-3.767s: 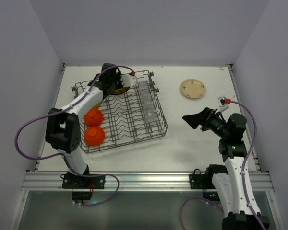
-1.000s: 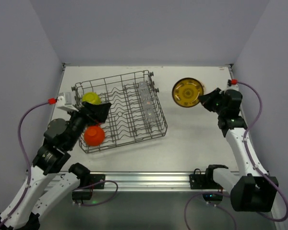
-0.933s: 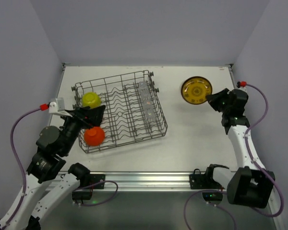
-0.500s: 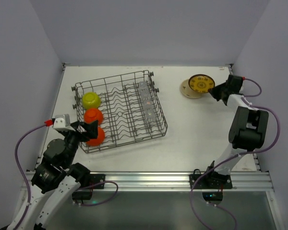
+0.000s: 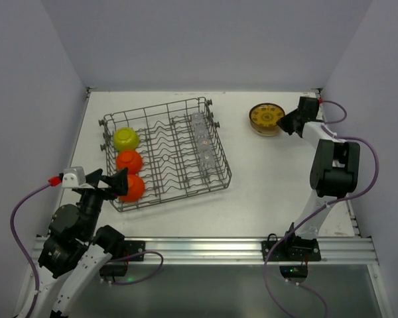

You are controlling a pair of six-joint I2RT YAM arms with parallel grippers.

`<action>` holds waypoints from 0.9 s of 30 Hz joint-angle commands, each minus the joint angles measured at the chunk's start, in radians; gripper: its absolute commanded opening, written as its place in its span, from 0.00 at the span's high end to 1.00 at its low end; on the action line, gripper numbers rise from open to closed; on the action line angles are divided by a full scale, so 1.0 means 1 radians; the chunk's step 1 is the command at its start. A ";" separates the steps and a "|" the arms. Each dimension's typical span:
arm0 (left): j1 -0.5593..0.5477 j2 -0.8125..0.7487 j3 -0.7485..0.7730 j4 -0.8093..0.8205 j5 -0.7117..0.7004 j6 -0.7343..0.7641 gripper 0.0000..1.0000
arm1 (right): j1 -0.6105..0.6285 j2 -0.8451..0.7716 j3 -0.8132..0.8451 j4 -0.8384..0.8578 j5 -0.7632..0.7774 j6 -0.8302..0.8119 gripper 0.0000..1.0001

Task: Unload the mixed dishes from the dish rack

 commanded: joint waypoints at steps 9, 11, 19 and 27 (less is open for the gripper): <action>-0.003 -0.014 -0.013 0.036 -0.002 0.020 0.00 | -0.016 0.026 0.038 -0.047 0.039 -0.020 0.80; -0.003 -0.016 -0.014 0.034 -0.002 0.020 0.00 | -0.016 0.023 0.035 -0.050 0.030 -0.020 0.76; -0.002 -0.005 -0.014 0.037 0.002 0.021 0.00 | -0.010 -0.053 0.008 -0.059 0.045 -0.052 0.39; -0.002 0.049 -0.013 0.037 -0.016 0.017 0.00 | 0.075 -0.230 -0.061 -0.079 0.123 -0.147 0.01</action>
